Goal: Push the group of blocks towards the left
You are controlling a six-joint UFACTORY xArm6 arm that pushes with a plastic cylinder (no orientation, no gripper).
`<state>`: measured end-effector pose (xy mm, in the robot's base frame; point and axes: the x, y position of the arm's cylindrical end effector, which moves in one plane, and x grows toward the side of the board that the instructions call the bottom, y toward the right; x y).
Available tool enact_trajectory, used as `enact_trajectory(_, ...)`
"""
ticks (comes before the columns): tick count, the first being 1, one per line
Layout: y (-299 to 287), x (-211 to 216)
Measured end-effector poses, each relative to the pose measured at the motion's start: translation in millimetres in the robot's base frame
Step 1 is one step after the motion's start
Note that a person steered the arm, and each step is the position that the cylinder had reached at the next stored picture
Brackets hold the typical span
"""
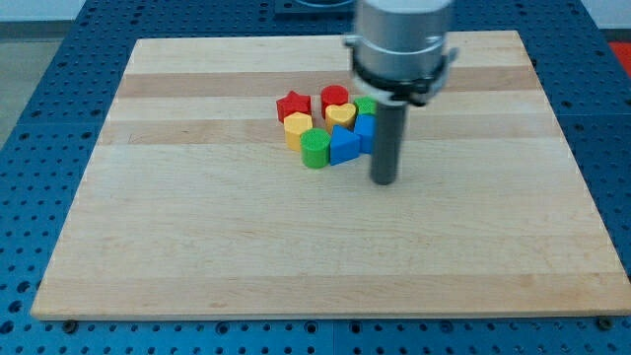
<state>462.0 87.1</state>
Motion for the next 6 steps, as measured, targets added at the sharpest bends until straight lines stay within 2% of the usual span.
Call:
enact_trajectory(1, 43, -24)
enact_trajectory(2, 54, -60)
enact_trajectory(3, 43, -75)
enact_trajectory(6, -27, -77)
